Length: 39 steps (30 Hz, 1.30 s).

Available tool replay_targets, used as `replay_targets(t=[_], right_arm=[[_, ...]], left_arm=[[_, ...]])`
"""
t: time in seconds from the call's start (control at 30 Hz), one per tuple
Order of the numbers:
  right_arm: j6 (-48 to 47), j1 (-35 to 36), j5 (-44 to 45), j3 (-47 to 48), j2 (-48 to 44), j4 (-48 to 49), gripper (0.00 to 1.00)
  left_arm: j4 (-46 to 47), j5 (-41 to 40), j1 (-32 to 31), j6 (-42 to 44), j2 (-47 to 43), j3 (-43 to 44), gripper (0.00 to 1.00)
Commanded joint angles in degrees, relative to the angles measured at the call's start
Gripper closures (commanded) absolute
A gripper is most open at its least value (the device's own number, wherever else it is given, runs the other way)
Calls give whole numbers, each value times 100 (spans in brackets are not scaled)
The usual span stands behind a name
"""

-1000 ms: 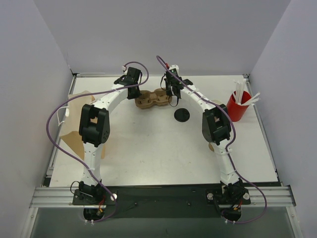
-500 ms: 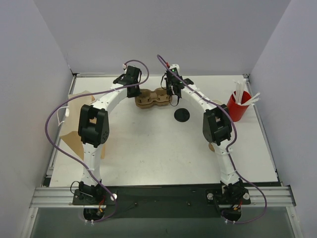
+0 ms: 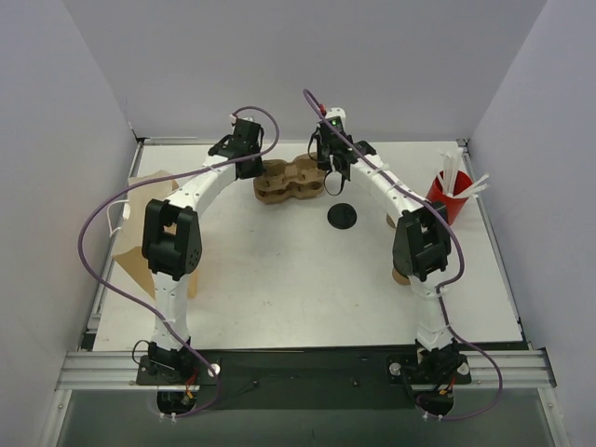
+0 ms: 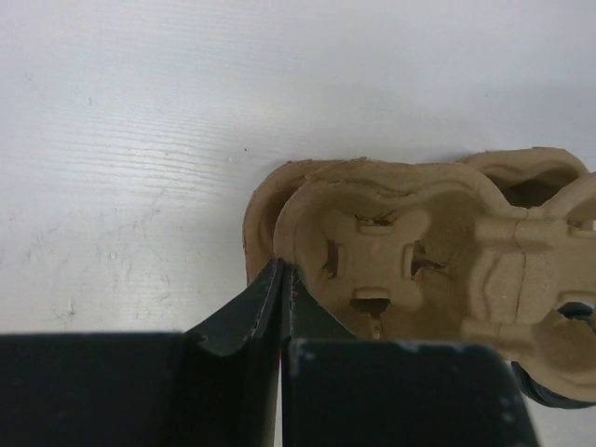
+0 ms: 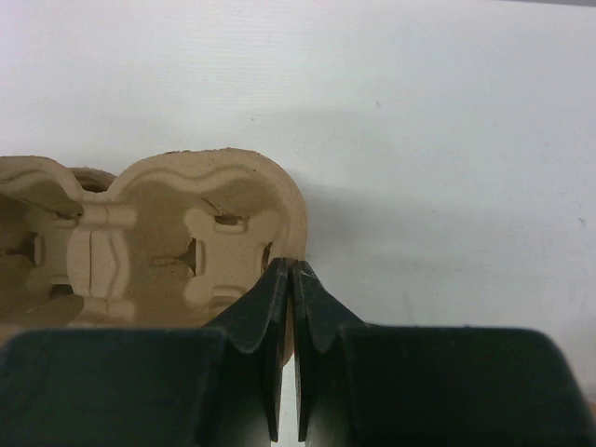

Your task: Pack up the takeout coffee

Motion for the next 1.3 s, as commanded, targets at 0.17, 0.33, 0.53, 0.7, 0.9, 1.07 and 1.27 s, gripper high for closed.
replay_targets(t=[0.17,0.33,0.53,0.7,0.9,1.07,1.27], right_arm=[[533,121,425,-1192,-1417,-278,100],[1060,165,496,-2309,-2209,-437,100],[1526,306,478,-3768,-3132,-639,95],[1676,403,504,-4464,-3616,-841,68],[1877,577,435,-4289,-3968,-1342,35],[2720,1315,539,-4305,-4108,-1703,36],[3934,2247,891,-4824,-4004,-1571,38]], left_arm=[[109,147,-354,-133,-1347,-584,91],[223,68,-828,-476,-2068,-1866,91],[688,-55,-1365,-1135,-3026,-3876,91],[1224,-56,-1910,-1540,-3651,-4996,79],[1015,-161,-2025,-1453,-4274,-5086,45],[191,-442,-1841,-1198,-4915,-4506,39],[-435,-320,-1243,-794,-5453,-3706,38]])
